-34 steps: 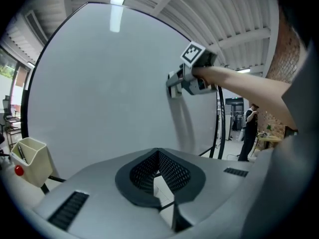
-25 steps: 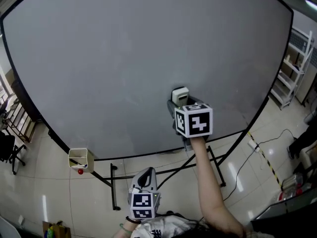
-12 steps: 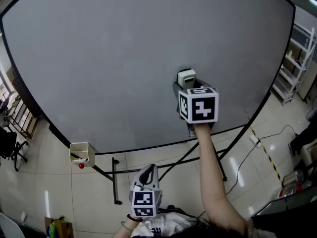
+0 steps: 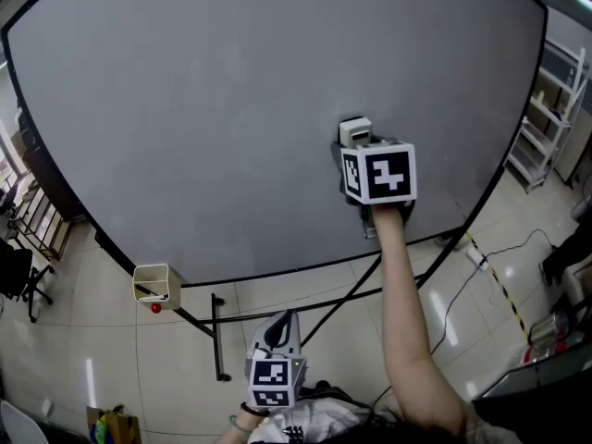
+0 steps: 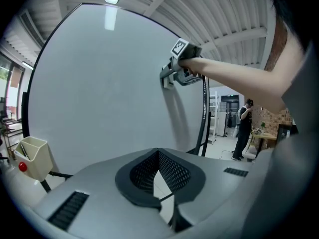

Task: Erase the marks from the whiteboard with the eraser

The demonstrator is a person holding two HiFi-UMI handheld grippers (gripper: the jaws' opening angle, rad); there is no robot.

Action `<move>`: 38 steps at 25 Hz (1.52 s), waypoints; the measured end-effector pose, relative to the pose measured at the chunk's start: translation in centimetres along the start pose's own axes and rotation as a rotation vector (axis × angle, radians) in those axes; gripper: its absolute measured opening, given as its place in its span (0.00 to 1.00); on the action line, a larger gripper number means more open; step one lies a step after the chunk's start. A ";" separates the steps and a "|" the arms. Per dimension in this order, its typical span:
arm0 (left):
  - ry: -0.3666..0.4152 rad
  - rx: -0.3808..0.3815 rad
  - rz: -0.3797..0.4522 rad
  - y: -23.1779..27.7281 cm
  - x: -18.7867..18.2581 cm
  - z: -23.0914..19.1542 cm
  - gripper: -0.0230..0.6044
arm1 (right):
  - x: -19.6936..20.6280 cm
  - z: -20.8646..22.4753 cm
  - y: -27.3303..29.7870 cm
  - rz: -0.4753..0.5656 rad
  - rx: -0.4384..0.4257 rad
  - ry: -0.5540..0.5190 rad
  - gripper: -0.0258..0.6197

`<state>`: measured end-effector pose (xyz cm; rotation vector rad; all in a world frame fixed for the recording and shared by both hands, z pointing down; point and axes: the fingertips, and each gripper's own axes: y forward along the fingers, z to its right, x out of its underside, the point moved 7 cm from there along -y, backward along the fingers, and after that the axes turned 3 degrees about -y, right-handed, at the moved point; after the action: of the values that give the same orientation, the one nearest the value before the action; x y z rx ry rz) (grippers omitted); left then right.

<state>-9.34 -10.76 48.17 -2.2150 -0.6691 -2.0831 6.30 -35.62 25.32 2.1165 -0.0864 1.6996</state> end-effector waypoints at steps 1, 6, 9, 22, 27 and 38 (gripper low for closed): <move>-0.004 -0.001 -0.002 -0.1 0.1 -0.1 0.02 | 0.2 -0.1 -0.1 0.031 0.019 0.014 0.47; -0.027 0.003 -0.024 -0.7 1.1 -0.7 0.02 | 9.1 -2.7 3.0 -0.111 -0.004 0.050 0.47; -0.040 0.009 -0.049 -1.1 2.0 -0.4 0.02 | 14.5 -3.6 4.4 -0.248 -0.068 0.076 0.47; -0.044 -0.092 -0.021 -5.0 4.4 9.6 0.02 | 28.3 -4.7 -14.5 -0.169 -0.404 0.280 0.47; -0.114 -0.174 -0.039 -8.5 7.8 16.9 0.02 | 33.9 -2.0 -24.0 -0.195 -0.467 0.280 0.47; -0.077 -0.238 -0.019 -14.6 8.1 23.4 0.02 | 36.6 -3.6 -33.9 -0.193 -0.566 0.186 0.47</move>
<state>8.16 12.06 49.59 -2.4305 -0.4690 -2.2005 22.50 4.17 50.86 1.4997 -0.2646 1.5240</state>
